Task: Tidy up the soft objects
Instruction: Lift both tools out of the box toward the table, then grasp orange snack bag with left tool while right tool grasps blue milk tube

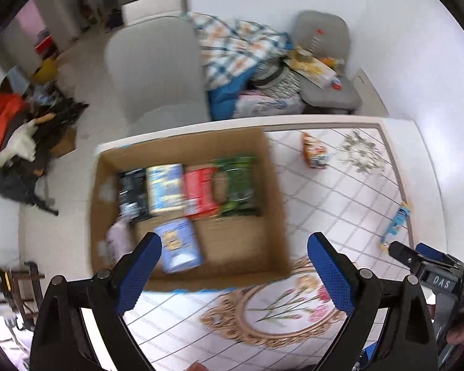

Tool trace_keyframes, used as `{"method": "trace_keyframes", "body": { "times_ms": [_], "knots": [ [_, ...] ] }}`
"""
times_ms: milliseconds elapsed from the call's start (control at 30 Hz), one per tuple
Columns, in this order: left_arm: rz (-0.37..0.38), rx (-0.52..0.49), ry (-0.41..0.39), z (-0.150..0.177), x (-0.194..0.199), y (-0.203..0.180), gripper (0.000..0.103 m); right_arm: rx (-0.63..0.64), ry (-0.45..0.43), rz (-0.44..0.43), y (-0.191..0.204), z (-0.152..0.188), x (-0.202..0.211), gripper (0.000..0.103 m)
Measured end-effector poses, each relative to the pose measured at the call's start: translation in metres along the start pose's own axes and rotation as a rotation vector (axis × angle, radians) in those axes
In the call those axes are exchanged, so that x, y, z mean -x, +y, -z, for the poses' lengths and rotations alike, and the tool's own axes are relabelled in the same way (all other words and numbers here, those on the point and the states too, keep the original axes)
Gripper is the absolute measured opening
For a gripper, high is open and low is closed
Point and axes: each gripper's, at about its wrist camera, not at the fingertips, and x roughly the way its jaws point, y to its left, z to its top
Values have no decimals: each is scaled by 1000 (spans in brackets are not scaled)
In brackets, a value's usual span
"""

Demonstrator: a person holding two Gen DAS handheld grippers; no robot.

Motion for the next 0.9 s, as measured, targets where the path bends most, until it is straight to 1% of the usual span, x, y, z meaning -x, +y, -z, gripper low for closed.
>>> {"method": "trace_keyframes", "body": {
  "times_ms": [100, 200, 300, 333, 433, 533, 633, 667, 700, 733, 800, 900],
  "knots": [
    [20, -48, 37, -29, -30, -49, 97, -108, 5, 40, -62, -17, -7, 103],
    [29, -77, 74, -54, -60, -86, 97, -212, 17, 74, -123, -30, -20, 103],
    [21, -92, 138, -83, -105, -118, 97, -314, 47, 98, -180, -44, -43, 103],
    [20, -91, 171, -95, -126, -129, 97, -338, 59, 99, -192, -47, -50, 103],
    [-3, -80, 242, -115, -175, -150, 97, -411, 95, 86, -226, -58, -77, 103],
    [0, -78, 301, -128, -218, -168, 97, -445, 133, 83, -241, -65, -103, 103],
    [-8, -83, 334, -136, -245, -179, 96, -464, 161, 69, -248, -68, -122, 103],
    [-6, -81, 352, -137, -255, -182, 92, -467, 167, 68, -249, -69, -126, 103],
    [-6, -79, 369, -138, -263, -184, 85, -474, 174, 67, -251, -70, -131, 103],
    [-7, -80, 383, -140, -270, -187, 84, -488, 177, 64, -254, -70, -136, 103],
    [-24, -85, 404, -142, -281, -190, 83, -502, 191, 67, -258, -70, -147, 103],
    [-76, -101, 422, -145, -298, -196, 83, -519, 214, 70, -263, -69, -159, 100]
  ]
}}
